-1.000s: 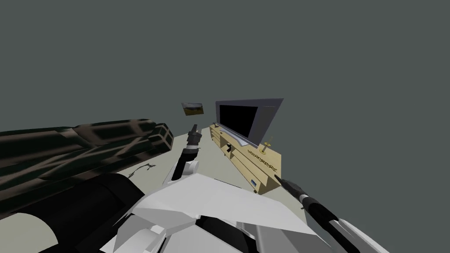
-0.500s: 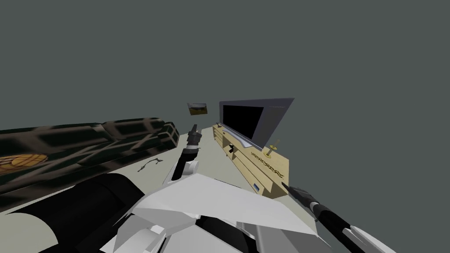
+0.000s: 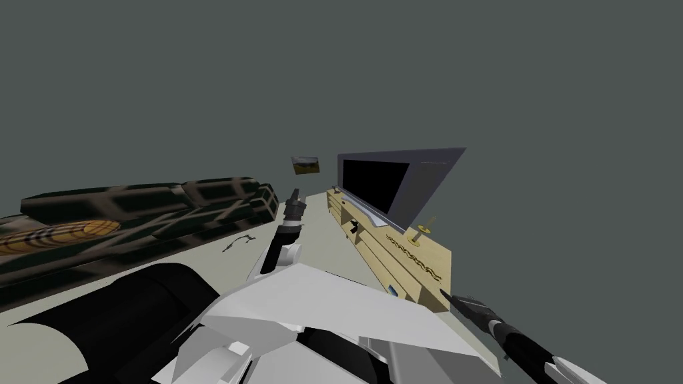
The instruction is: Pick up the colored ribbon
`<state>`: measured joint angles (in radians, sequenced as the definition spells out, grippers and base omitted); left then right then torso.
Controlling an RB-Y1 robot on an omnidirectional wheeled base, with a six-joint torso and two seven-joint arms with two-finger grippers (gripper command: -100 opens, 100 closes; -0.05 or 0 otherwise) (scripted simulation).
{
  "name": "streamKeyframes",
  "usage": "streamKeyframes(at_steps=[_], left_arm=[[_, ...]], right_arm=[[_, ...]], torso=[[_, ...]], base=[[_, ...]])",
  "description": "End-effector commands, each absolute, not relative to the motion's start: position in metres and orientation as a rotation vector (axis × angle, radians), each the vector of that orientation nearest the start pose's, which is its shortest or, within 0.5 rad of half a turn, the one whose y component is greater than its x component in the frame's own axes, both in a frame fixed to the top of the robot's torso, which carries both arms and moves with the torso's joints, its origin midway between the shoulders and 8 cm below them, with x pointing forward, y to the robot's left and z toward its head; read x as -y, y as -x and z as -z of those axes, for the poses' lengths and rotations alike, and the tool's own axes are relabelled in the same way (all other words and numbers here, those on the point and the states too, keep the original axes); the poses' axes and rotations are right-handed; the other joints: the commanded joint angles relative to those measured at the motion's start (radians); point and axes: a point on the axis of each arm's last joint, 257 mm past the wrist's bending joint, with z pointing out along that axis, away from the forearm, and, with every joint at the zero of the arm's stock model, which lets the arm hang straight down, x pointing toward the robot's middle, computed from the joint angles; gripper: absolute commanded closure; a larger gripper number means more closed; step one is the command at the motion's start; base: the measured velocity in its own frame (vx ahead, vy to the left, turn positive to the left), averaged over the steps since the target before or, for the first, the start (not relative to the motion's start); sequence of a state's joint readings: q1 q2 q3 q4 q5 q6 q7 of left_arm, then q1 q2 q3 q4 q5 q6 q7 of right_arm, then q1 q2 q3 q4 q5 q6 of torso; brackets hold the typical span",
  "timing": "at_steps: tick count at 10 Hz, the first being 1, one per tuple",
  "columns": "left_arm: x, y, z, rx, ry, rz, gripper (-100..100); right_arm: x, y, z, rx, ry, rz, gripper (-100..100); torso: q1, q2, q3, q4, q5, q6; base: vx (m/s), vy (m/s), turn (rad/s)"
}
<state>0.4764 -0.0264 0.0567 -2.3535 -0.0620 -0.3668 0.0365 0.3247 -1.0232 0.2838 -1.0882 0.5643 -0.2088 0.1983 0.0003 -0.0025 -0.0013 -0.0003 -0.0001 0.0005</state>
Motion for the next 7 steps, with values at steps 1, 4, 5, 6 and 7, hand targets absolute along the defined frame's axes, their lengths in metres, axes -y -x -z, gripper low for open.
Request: streamKeyframes(at_steps=[1, 4, 5, 6, 7], left_arm=[[-0.294, -0.349, -0.040, -0.634, 0.682, 1.234, 0], [-0.294, -0.349, -0.040, -0.634, 0.682, 1.234, 0], [-0.294, -0.349, -0.040, -0.634, 0.682, 1.234, 0], [-0.294, -0.349, -0.040, -0.634, 0.682, 1.234, 0], [-0.294, -0.349, -0.040, -0.634, 0.682, 1.234, 0]], right_arm=[[0.616, -0.271, 0.438, -2.413, 0.181, 0.305, -100], [0.638, -0.253, 0.444, -2.461, 0.229, 0.374, -100], [0.646, -0.246, 0.447, -2.488, 0.294, 0.407, -100], [0.651, -0.241, 0.448, -2.496, 0.287, 0.419, -100], [0.662, -0.230, 0.451, -2.529, 0.344, 0.457, -100]], torso=[[0.000, 0.000, 0.000, 0.000, 0.000, 0.000], [0.000, -0.001, -0.001, 0.000, 0.000, -0.001], [0.000, -0.001, -0.001, 0.000, 0.000, 0.000], [0.000, -0.001, -0.001, 0.000, 0.000, 0.000], [0.000, -0.001, -0.001, 0.000, 0.000, 0.000]], base=[[0.036, 0.003, 0.202], [0.038, 0.002, 0.149], [0.044, 0.006, 0.195], [0.040, 0.004, 0.103], [0.044, 0.009, 0.167]])
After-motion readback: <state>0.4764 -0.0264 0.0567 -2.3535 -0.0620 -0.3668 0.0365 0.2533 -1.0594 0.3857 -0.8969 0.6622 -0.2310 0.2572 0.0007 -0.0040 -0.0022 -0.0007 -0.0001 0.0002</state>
